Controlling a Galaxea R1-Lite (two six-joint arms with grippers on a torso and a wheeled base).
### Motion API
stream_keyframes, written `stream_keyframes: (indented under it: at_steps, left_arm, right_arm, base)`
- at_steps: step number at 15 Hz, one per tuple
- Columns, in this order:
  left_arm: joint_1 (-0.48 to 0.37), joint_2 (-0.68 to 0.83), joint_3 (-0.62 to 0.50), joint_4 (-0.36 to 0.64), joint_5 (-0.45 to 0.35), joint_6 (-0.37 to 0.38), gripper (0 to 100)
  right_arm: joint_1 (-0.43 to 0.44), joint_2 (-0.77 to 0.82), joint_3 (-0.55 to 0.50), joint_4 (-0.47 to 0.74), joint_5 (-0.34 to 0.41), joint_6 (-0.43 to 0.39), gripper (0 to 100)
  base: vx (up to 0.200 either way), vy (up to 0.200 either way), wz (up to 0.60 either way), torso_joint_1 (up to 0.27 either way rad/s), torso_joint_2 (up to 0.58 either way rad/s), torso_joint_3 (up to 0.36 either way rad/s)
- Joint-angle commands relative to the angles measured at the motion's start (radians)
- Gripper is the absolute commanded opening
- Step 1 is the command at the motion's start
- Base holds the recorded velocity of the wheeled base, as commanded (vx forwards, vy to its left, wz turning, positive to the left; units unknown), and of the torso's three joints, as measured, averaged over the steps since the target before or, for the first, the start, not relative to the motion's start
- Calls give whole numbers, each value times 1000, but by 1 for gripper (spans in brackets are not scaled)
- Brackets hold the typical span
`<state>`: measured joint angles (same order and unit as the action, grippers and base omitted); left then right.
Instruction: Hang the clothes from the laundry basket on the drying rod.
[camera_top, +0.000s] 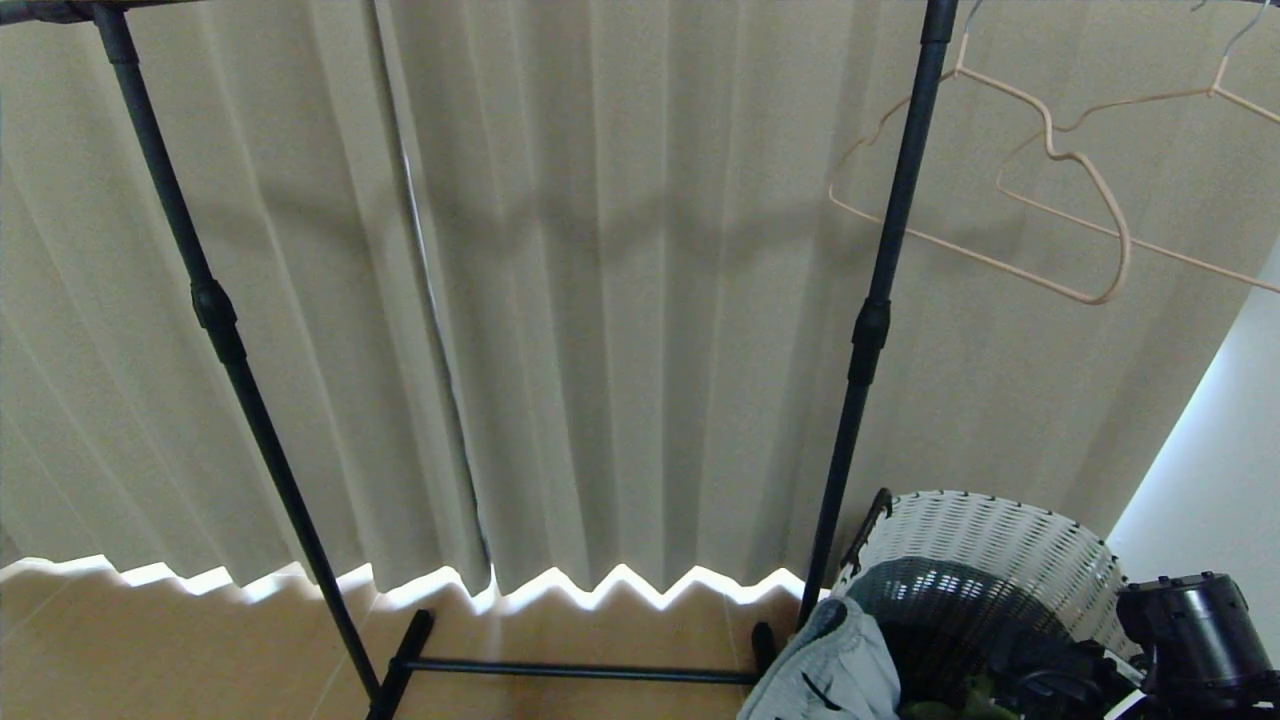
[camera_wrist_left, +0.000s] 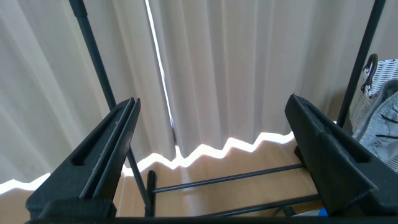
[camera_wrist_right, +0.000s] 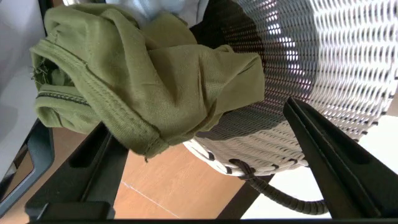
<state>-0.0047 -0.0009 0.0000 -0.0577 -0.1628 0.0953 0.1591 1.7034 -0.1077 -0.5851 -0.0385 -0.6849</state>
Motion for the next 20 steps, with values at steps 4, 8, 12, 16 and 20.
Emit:
stream_keyframes:
  at_steps: [4, 8, 12, 16, 20]
  left_arm:
    - [0, 1, 0, -1, 0, 0, 100]
    - [0, 1, 0, -1, 0, 0, 100]
    - [0, 1, 0, -1, 0, 0, 100]
    - [0, 1, 0, -1, 0, 0, 100]
    - [0, 1, 0, -1, 0, 0, 100]
  right_arm:
    - [-27, 58, -14, -21, 0, 1, 100]
    - [-33, 114, 11, -142, -1, 1, 0]
    - [-33, 65, 29, -151, -1, -1, 0]
    - [-38, -263, 95, -133, -43, -1, 0]
    - [-122, -577, -30, 65, -49, 15, 0]
  base:
    - [0, 0, 0, 0, 0, 0]
    - [0, 0, 0, 0, 0, 0]
    - [0, 0, 0, 0, 0, 0]
    - [0, 0, 0, 0, 0, 0]
    - [0, 0, 0, 0, 0, 0]
